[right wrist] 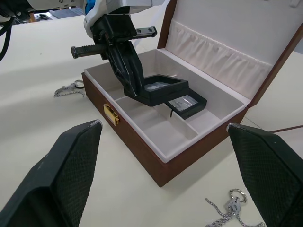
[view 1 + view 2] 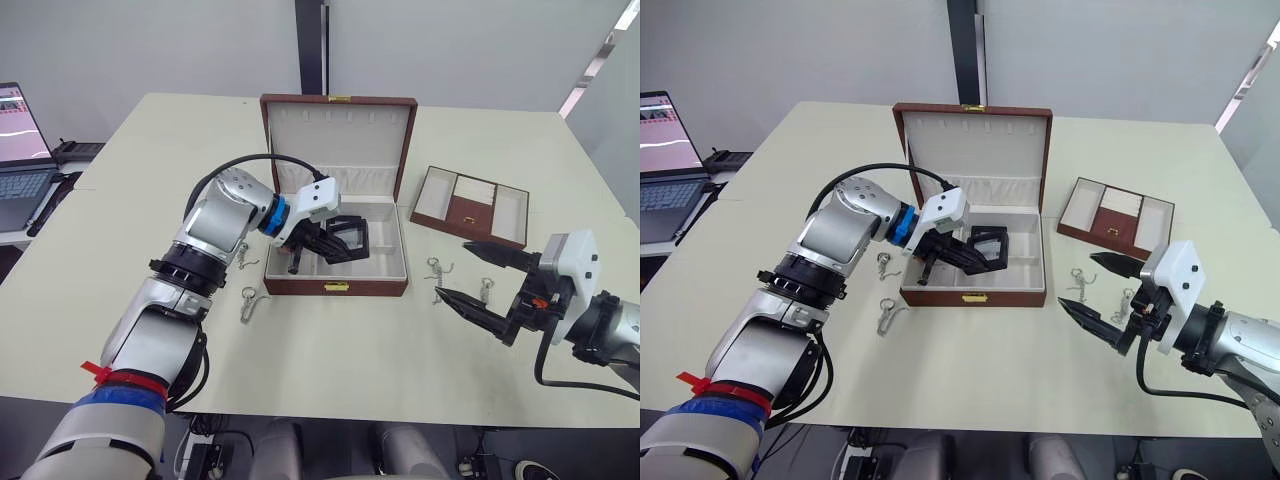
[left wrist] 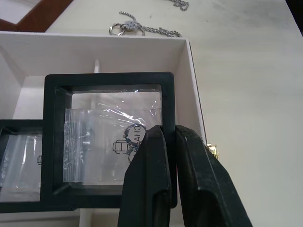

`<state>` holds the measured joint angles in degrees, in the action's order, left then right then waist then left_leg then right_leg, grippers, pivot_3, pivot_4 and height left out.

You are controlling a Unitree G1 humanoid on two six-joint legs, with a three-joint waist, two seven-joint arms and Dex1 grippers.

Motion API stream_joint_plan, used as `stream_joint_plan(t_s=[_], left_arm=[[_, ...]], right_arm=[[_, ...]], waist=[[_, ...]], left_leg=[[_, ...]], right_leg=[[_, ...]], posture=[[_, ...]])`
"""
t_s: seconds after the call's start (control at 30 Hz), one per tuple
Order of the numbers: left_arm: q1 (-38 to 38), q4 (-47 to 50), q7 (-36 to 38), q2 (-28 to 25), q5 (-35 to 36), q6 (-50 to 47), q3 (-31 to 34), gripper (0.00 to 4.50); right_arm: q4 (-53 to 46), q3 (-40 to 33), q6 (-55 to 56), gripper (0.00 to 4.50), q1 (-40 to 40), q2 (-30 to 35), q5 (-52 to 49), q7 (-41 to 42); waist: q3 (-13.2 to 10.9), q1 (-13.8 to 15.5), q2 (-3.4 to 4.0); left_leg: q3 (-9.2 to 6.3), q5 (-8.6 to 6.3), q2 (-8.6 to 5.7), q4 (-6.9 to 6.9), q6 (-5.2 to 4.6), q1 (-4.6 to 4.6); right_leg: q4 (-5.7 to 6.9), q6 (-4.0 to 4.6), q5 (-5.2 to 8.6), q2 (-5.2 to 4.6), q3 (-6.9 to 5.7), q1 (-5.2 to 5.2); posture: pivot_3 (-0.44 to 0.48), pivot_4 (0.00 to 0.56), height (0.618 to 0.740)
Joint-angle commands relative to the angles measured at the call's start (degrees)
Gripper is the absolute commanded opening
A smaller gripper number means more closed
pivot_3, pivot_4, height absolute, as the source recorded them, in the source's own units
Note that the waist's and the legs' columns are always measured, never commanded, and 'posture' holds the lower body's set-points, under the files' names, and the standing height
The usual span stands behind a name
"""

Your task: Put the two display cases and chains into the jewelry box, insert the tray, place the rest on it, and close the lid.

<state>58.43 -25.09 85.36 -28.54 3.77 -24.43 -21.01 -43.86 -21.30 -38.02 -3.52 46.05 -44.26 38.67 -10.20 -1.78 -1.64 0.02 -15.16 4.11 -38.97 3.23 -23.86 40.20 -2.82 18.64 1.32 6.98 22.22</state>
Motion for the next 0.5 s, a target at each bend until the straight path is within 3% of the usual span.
stream_joint_plan(t_s=[0.03, 0.5], left_arm=[[0.0, 1.5, -0.2, 0.7, 0.2, -1.0, -0.3, 0.05], [-2.7, 4.5, 0.0, 0.7, 0.4, -2.2, -0.5, 0.05]], right_arm=[[-2.0, -2.2, 0.5, 4.5, -0.3, 0.5, -1.4, -0.3], [-1.2, -1.5, 0.5, 4.5, 0.1, 1.1, -1.1, -0.1]], waist=[[0.0, 0.0, 0.0], [0.0, 0.0, 0.0]], left_leg=[[-0.01, 0.0, -0.01, 0.0, 0.0, 0.0], [-0.03, 0.0, -0.04, 0.0, 0.0, 0.01]], right_leg=[[0.0, 0.0, 0.0, 0.0, 0.0, 0.0], [-0.01, 0.0, 0.0, -0.02, 0.02, -0.02]], posture=[[0.0, 0.15, 0.74], [0.0, 0.15, 0.74]])
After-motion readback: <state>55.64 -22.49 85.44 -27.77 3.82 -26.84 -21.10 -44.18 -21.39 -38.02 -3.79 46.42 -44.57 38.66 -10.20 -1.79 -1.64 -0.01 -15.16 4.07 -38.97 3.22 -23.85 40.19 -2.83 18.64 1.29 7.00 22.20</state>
